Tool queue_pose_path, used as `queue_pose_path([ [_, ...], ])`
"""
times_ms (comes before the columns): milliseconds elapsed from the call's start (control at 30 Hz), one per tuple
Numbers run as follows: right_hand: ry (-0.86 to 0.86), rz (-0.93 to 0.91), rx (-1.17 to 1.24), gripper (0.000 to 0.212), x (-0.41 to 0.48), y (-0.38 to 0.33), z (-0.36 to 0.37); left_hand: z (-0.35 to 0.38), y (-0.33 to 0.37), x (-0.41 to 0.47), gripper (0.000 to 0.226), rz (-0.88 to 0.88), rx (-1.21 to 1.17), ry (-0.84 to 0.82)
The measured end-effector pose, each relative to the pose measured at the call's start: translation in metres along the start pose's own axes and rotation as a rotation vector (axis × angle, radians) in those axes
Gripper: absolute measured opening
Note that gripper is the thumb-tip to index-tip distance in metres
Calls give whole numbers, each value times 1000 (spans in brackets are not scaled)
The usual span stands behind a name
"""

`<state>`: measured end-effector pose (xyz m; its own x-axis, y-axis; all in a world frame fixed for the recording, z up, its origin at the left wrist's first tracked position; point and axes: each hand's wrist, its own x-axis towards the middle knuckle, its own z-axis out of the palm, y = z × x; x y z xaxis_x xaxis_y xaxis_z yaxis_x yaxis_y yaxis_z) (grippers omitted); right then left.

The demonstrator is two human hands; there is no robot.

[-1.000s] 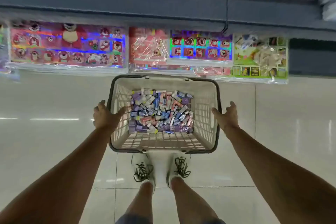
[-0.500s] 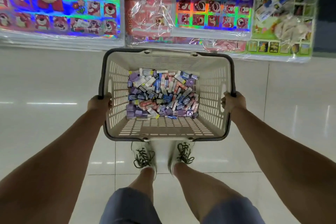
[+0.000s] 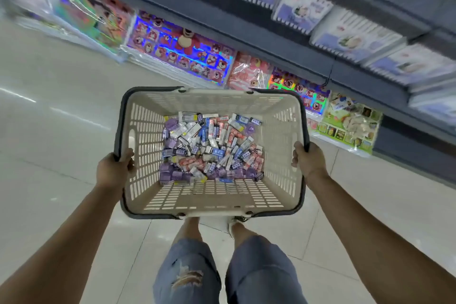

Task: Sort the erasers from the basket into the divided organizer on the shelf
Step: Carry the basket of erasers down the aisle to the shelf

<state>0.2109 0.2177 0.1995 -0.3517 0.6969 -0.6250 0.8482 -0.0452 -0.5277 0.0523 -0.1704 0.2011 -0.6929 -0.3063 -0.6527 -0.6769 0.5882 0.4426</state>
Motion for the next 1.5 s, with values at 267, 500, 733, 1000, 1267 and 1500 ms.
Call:
queue_pose_path([
  [267, -133, -394, -66, 18, -140, -168, -23, -174, -28, -125, 36, -86, -331, 214],
  [500, -296, -564, -172, 27, -219, -273, 53, -279, -69, -153, 27, -144, -605, 361],
  [733, -389, -643, -233, 30, -280, -373, 198, -372, -108, -85, 29, -230, -799, 438],
  [1000, -362, -683, -310, 23, -339, -490, 361, -518, -107, 25, 30, -296, -848, 482],
  [1267, -415, -758, -327, 26, -376, -611, 528, -651, -95, 173, 34, -309, -828, 536],
  [1500, -441, -784, -412, 22, -407, -741, 704, -778, -71, 302, 32, -410, -834, 599],
])
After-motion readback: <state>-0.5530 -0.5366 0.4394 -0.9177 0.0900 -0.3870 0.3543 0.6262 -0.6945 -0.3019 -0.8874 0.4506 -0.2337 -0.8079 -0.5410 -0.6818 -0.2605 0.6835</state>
